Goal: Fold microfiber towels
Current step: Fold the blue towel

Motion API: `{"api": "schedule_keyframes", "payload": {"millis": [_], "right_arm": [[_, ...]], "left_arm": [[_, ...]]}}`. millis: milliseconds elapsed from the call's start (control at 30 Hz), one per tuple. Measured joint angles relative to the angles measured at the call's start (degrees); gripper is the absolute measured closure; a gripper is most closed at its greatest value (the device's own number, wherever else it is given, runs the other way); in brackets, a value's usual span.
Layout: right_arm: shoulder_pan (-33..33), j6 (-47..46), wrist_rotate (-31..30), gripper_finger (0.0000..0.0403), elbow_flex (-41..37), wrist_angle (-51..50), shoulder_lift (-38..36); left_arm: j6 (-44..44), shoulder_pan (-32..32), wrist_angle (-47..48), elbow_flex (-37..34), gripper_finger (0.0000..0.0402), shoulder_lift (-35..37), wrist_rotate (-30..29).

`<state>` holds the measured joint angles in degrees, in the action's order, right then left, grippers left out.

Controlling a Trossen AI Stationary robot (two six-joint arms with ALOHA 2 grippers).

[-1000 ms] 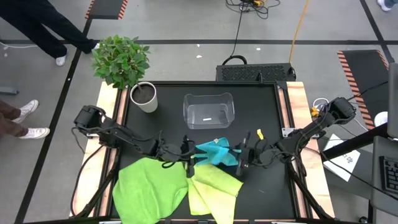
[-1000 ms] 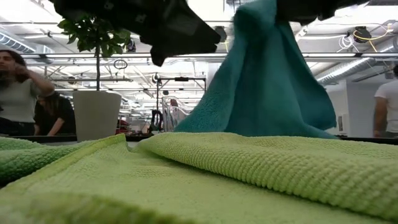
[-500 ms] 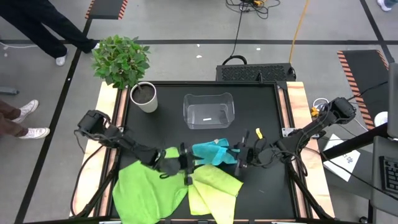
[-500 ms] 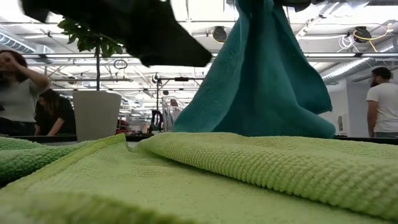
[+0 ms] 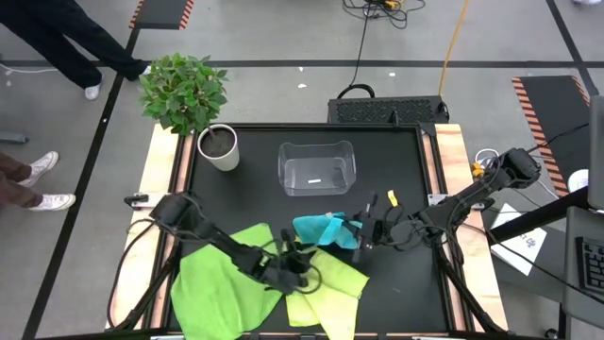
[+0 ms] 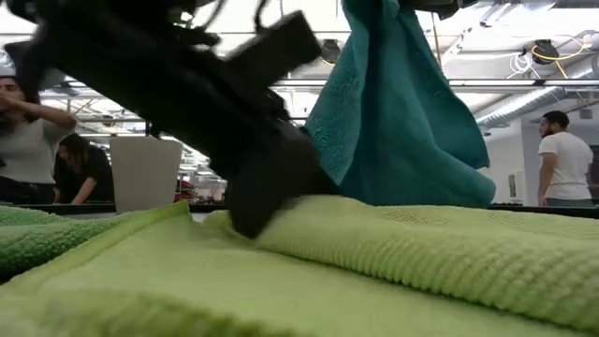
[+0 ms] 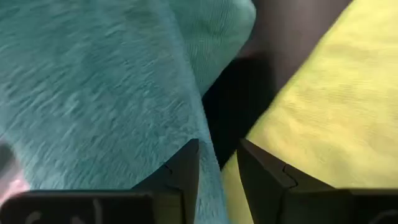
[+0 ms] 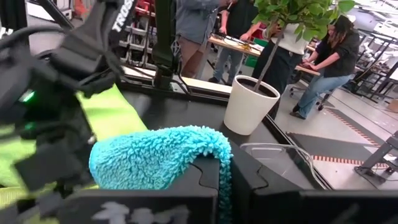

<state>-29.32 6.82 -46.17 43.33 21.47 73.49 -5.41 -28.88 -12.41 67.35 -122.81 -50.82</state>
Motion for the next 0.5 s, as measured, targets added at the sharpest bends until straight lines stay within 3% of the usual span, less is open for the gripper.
{"api": "schedule_keyframes", "payload": {"millis": [200, 500], "right_arm": [[0.0, -0.1, 0.0, 0.0403, 0.0, -0.7, 0.0], [0.0, 0.3, 0.0, 0.0403, 0.0, -0.3, 0.0]], "left_arm": [[-3.1, -0.5, 14.3, 7.5, 0.0288, -1.4, -7.3], [-11.5, -0.4, 16.6, 7.9, 0.0288, -1.8, -3.5]]}}
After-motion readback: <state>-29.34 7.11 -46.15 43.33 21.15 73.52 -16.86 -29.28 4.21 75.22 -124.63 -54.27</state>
